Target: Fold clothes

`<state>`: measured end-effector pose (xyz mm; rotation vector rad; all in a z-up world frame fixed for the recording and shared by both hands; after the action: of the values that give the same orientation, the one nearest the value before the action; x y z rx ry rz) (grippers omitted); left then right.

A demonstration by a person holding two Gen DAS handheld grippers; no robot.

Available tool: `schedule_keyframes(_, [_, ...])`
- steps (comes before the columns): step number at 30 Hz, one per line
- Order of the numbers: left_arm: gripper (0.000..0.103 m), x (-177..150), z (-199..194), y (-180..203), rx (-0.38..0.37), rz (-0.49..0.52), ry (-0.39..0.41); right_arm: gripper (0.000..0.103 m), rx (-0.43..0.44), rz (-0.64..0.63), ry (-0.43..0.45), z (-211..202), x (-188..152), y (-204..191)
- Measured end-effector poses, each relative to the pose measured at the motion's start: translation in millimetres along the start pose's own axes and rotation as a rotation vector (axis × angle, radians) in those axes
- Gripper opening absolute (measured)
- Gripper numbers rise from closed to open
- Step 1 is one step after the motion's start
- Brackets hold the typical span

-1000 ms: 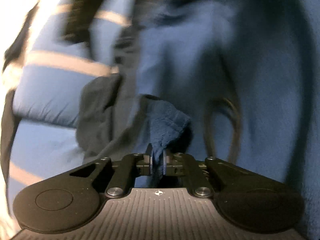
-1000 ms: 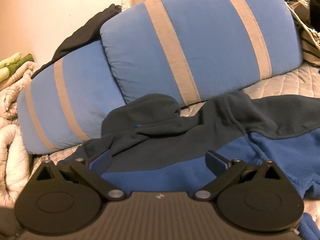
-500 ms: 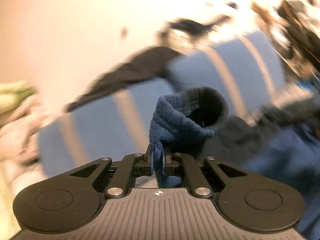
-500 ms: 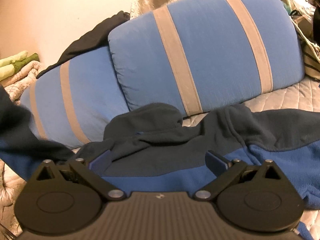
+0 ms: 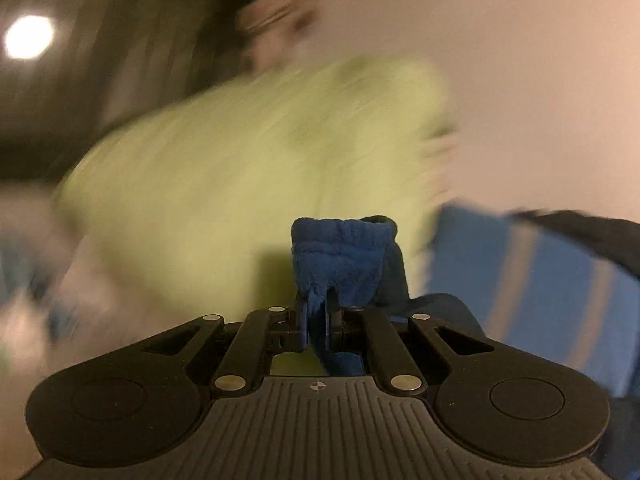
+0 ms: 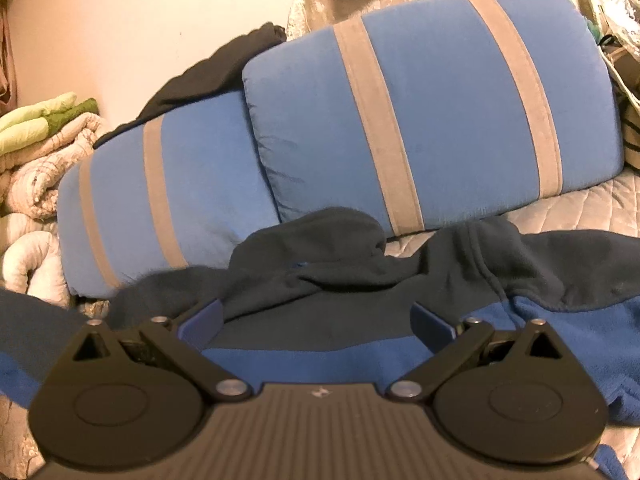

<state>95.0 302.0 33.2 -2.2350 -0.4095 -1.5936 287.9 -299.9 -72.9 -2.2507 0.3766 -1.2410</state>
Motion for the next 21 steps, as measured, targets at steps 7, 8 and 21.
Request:
schedule_keyframes(7, [0.008, -97, 21, -89, 0.196, -0.272, -0.173, 0.103, -0.021, -0.007, -0.02, 5, -4, 1])
schedule_keyframes(8, [0.008, -106, 20, -91, 0.212, -0.29, -0.183, 0.103, -0.023, -0.006, -0.023, 6, -4, 1])
schedule_keyframes(21, [0.054, -145, 14, -113, 0.409, -0.328, -0.284, 0.103, -0.04, -0.02, -0.046, 10, -9, 1])
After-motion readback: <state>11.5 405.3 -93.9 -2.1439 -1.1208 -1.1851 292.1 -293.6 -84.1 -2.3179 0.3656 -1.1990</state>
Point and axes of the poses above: each gripper's, at about its wrist camera, not at the fingertips, and z roughly the way its jaws point, y to its right, x to its top, the point moved 5 cm from there along z, roughly the way its jaws point, and after that the axes turned 14 degrees about z, right-handed, at the moved point
